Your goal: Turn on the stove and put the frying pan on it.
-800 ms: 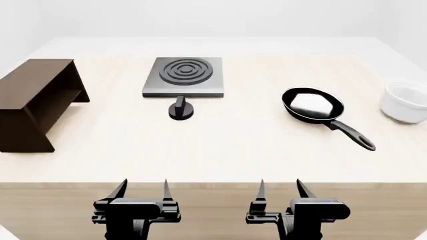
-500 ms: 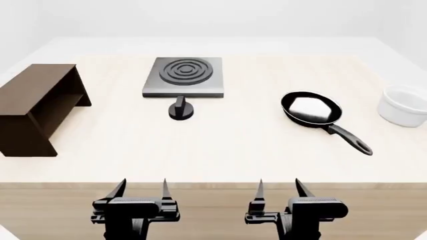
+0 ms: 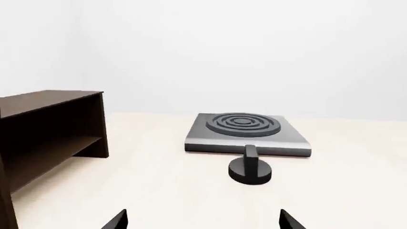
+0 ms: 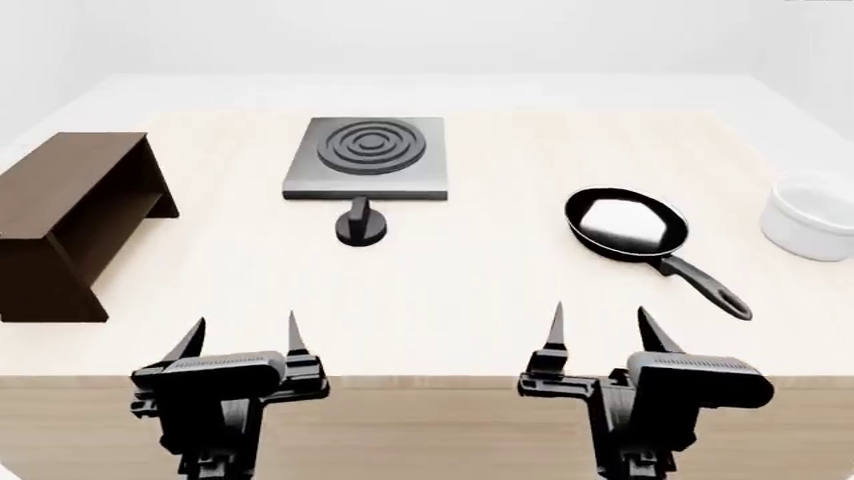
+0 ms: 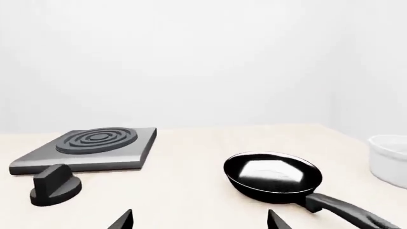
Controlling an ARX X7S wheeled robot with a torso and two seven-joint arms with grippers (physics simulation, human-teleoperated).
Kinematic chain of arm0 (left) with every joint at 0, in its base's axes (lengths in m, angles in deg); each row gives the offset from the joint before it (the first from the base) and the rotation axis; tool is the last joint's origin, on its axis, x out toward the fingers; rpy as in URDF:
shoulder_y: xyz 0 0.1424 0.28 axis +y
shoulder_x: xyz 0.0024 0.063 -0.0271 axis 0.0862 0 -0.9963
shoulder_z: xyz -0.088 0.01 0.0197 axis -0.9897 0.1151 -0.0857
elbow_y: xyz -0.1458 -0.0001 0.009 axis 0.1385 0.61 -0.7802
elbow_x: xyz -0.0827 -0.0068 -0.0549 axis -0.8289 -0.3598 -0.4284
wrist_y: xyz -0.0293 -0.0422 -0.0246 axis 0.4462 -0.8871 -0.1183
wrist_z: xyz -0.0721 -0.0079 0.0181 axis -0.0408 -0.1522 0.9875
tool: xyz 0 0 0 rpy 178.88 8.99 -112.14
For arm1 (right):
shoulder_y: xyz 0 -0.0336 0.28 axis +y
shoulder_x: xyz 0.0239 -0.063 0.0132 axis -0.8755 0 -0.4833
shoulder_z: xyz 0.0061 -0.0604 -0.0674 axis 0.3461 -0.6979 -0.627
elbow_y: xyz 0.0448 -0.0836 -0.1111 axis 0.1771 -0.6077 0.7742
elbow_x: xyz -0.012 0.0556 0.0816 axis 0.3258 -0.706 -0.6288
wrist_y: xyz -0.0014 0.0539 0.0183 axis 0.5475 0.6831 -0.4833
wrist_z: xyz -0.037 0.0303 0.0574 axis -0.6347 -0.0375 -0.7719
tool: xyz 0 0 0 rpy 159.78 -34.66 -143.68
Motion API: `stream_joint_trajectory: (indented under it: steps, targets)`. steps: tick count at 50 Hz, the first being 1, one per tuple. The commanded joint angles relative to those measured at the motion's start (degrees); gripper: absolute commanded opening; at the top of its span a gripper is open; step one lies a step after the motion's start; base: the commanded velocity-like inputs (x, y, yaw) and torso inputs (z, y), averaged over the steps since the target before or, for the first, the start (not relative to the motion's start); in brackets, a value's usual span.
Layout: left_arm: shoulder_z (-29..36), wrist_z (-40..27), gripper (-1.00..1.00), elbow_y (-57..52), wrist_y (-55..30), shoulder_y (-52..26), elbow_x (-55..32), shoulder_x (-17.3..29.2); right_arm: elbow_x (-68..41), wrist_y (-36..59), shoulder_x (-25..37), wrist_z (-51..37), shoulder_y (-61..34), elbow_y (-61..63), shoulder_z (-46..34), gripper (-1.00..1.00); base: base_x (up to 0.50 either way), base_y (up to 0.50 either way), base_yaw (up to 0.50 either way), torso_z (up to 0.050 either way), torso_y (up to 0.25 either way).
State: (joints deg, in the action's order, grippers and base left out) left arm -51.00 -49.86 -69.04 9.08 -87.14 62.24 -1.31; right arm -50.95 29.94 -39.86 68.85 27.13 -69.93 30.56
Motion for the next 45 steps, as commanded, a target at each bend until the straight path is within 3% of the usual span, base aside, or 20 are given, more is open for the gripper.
stream_joint_trajectory:
  steps: [1, 45]
  targets:
    - [0.11, -1.21, 1.0, -6.01, -3.07, -0.28, -1.15, 1.59, -3.41, 2.45, 0.78, -1.05, -0.2, 6.93, 1.54, 1.0, 0.5, 0.0, 0.0, 0.0, 0.0]
    - [2.37, -3.37, 1.0, -4.87, -2.94, -0.61, -2.53, 3.69, -7.34, 1.8, 3.69, -3.39, -0.08, 6.4, 0.21, 1.0, 0.49, 0.0, 0.0, 0.0, 0.0]
